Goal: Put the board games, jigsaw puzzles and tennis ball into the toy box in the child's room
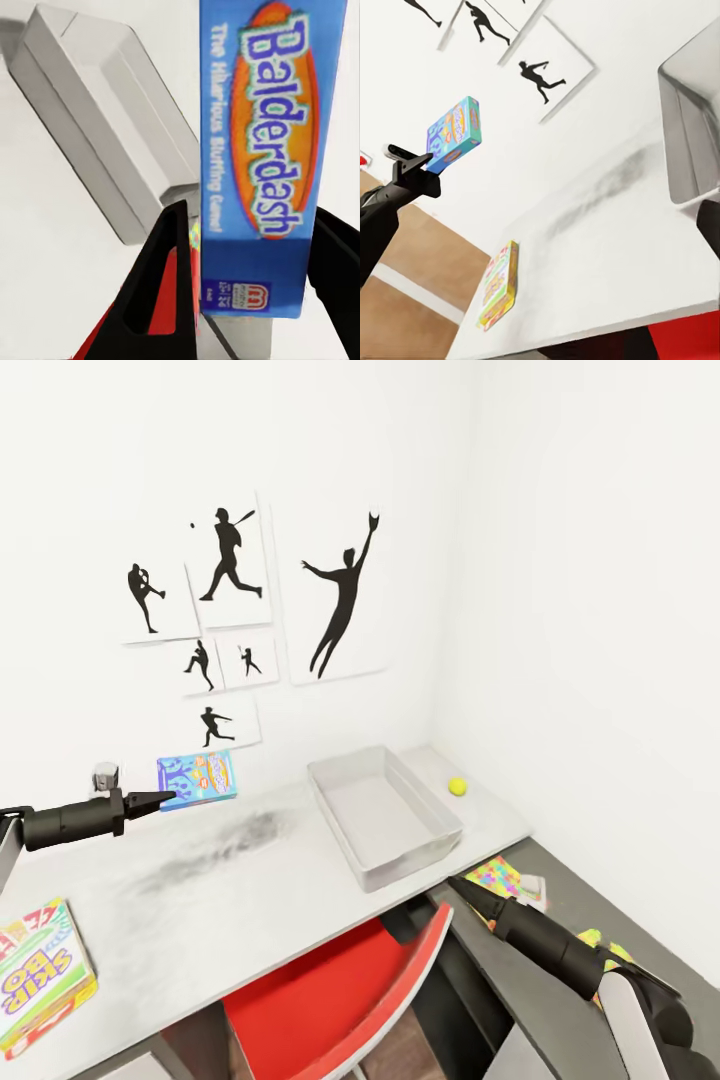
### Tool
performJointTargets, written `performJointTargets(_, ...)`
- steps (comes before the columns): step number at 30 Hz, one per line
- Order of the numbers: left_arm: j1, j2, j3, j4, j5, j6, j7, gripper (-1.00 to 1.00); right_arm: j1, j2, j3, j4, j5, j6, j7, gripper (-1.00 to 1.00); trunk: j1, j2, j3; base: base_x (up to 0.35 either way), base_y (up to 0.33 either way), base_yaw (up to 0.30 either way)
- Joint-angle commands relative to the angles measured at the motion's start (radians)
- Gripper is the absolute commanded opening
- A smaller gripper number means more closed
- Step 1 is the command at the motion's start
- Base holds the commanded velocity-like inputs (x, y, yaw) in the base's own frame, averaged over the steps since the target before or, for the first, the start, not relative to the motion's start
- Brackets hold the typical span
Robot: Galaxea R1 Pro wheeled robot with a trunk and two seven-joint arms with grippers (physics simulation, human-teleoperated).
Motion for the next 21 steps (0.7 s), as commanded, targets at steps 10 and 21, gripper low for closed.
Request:
performJointTargets(10,-0.001,0.000,0.001,0.000,0.007,0.010,-0.002,-1.00,-0.001,0.000,-0.004,0.000,-0.004,0.007,0.002,1.00,0.001,-0.002,-0.002,0.216,-0.105,0.140)
performJointTargets(21,-0.001,0.000,0.002,0.000,0.008,0.010,-0.005,-1.00,-0.001,0.000,-0.006,0.000,-0.004,0.006,0.002,1.00,0.001,-0.002,-0.002,0.176,0.038,0.004)
